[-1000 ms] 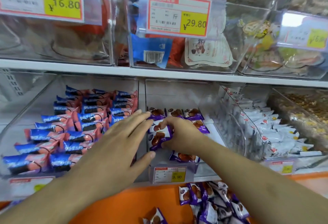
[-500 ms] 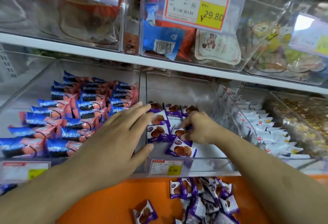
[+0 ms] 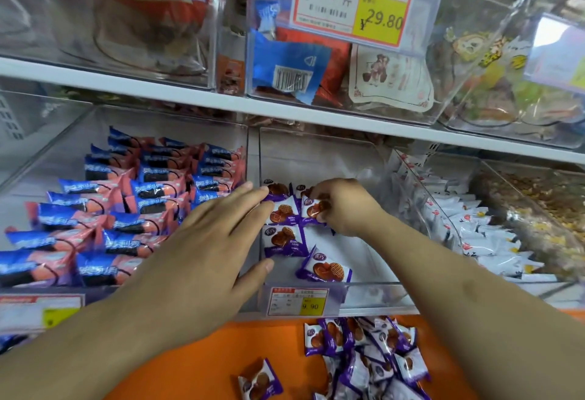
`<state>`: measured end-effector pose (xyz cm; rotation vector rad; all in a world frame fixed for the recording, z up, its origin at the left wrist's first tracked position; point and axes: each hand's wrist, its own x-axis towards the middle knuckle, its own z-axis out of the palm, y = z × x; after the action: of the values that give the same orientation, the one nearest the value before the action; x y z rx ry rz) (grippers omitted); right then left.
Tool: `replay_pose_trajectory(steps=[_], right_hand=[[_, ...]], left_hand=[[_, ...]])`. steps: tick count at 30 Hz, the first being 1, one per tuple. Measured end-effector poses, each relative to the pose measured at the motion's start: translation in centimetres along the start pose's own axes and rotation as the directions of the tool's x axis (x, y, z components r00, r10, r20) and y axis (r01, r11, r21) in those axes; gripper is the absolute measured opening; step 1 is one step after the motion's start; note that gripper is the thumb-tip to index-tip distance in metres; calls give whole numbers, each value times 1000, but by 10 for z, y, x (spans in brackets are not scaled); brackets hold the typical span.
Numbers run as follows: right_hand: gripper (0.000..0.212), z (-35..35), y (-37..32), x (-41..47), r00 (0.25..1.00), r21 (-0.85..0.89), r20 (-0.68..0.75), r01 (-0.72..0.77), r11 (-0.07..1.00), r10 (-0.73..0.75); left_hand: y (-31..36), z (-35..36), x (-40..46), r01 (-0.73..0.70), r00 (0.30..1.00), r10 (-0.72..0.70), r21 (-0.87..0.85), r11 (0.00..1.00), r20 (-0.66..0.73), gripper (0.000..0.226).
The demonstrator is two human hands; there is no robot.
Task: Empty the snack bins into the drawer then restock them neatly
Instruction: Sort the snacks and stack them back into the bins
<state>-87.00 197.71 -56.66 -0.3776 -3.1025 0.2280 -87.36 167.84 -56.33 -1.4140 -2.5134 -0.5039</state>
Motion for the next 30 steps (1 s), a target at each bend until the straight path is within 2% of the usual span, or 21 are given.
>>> replay_pose_trajectory(steps=[2,7,9,10,12,13,14,16,21,26,30], right_hand=[[46,10,1,7,999,-14,37,9,1000,-9],[60,11,13,6,999,-122,10,38,992,-37],[59,2,16,-5,999,-78,-16,38,996,-39],[51,-6,15,-13,999,0,-6,35,999,-35],[32,-22,9,-33,985,194,170,-30,981,-4],[31,-26,4,-43,957,240,291,-65,969,-7],[34,-26,1,-50,925,224,380,-70,972,-21],[33,-19,-3,-59,892,128,451,-19,992,-41],[35,-18,2,-56,929,2,369,34,999,-32],[34,-12,0,-44,987,-193,118,130,973,-108],[45,1,-2,-36,973,-196,125,217,956,-195]], left_hand=[[-1,1,0,-5,1000,5,6,1000,0,77],[-1,1,2,-5,1000,5,21,1000,12,76],[0,0,2,-8,1000,7,18,1000,5,76],[0,-1,1,-11,1000,11,17,1000,3,76],[0,-2,1,-13,1000,13,17,1000,1,77],[0,-2,1,-13,1000,13,16,1000,2,77],[1,-2,1,-10,1000,9,14,1000,9,77],[1,-3,1,-2,1000,2,19,1000,23,76],[1,-4,2,-8,999,7,20,1000,46,75],[0,-4,3,6,998,-7,23,1000,60,76],[2,-6,4,5,997,-6,3,1000,73,77]])
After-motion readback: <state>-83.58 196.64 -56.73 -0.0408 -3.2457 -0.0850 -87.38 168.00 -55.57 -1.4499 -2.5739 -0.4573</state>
